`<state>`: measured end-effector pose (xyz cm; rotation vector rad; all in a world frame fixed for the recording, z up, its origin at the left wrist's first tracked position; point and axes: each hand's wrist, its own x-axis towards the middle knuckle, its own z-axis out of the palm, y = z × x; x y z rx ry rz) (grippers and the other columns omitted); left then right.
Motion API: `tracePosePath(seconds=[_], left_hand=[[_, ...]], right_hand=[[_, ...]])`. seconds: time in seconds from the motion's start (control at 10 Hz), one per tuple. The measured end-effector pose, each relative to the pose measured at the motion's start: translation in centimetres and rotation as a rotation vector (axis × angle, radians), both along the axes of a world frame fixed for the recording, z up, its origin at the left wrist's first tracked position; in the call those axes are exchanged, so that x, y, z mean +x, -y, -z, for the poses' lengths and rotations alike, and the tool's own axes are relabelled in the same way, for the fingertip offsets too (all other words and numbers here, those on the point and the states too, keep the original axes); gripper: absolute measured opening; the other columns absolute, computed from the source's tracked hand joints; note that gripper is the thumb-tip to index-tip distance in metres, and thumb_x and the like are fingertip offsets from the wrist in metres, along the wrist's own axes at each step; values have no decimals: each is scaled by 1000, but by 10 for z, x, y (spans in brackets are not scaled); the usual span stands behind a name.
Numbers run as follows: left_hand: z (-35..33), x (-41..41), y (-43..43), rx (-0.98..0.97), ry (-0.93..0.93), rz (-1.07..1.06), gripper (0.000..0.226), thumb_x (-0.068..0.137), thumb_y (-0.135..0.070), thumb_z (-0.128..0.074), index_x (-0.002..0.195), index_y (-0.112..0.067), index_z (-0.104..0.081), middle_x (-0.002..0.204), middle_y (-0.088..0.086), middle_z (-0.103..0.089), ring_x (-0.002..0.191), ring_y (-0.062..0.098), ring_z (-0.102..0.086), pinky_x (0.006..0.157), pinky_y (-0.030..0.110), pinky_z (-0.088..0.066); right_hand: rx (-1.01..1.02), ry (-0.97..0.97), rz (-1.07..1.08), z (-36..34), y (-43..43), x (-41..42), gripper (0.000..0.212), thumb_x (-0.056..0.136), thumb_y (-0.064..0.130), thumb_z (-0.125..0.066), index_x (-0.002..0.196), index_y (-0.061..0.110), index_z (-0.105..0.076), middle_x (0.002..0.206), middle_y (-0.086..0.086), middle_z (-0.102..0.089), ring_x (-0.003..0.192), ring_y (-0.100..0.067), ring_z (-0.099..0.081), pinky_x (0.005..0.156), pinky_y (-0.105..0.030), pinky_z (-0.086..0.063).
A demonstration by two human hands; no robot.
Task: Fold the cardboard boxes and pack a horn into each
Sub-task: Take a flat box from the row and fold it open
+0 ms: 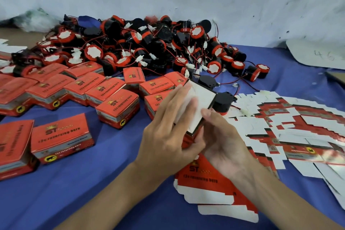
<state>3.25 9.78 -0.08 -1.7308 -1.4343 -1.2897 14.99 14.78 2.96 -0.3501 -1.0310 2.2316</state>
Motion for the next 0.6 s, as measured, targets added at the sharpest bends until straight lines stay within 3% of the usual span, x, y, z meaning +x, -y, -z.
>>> tracePosePath(seconds=[0.1,0.2,0.3,0.4,0.5,0.6], left_hand=[[3,0,2,-138,85,70,53,92,-24,-56,137,0,-41,147,19,-38,137,29,-38,109,27,-36],[5,-6,6,-306,153,171,72,93,-35,-50,149,-3,-17,158,14,-16,146,22,-19,111,40,-35],[-2,-18,4,-332,319,285,86,90,-44,-52,153,-11,-3,160,6,-13,147,19,-17,114,41,-30],[-2,-26,-1,-365,499,393,86,86,-62,-51,152,-34,-3,156,-13,-22,144,8,-22,114,35,-30],[11,-26,-5,-436,598,339,73,82,-71,-47,140,-61,-3,145,-33,-27,137,-4,-30,111,40,-35],[19,-28,-10,-395,643,319,63,86,-55,-49,129,-68,-5,125,-41,-38,119,-6,-46,98,41,-46]], right_hand=[[36,0,8,2,-3,0,19,82,14,-64,99,17,-72,91,-3,-72,83,-15,-70,68,-26,-56],[315,84,84,-2,-9,3,21,77,14,-69,98,14,-69,87,0,-72,75,-13,-69,63,-25,-56],[1546,481,507,-4,-25,9,19,67,-9,-69,80,2,-62,71,6,-67,59,-16,-64,54,-18,-51],[2096,690,392,5,-27,7,47,58,-18,-70,94,6,-50,72,-9,-62,59,-31,-59,44,-30,-44],[1951,633,181,11,-29,11,33,75,-2,-66,105,6,-55,94,-11,-65,84,-24,-61,73,-25,-50],[1754,453,584,11,-50,16,19,81,0,-52,92,-3,-67,99,-12,-67,93,-17,-62,82,-23,-47]])
